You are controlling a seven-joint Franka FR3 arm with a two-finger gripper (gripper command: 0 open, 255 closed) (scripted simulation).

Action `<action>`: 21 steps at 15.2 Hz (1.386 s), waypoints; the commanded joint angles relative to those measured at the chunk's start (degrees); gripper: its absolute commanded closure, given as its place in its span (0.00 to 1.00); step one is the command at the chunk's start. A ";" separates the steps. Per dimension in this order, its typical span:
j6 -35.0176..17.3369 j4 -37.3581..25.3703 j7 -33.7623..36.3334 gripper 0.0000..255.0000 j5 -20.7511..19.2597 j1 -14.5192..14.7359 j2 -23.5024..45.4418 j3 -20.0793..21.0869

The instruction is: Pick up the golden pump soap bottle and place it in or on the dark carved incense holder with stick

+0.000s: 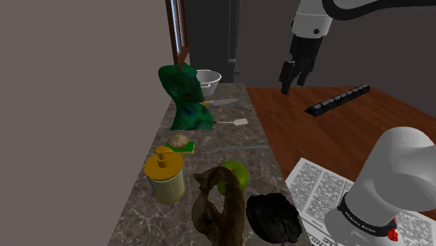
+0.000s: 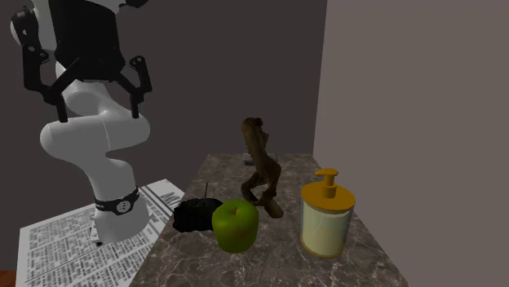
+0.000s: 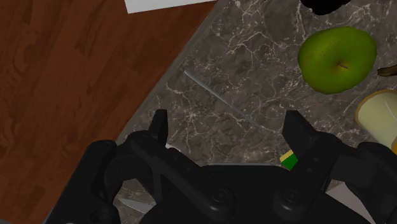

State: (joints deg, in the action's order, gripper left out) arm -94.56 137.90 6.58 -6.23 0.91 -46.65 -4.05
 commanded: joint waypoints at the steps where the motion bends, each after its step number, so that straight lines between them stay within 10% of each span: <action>1: 0.00 0.00 0.00 0.00 0.00 0.00 0.00 0.00; 21: -15.54 -14.36 15.39 0.00 9.90 8.19 32.70 13.50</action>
State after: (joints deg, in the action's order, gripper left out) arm -109.61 125.02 21.40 3.56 8.87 -15.99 8.97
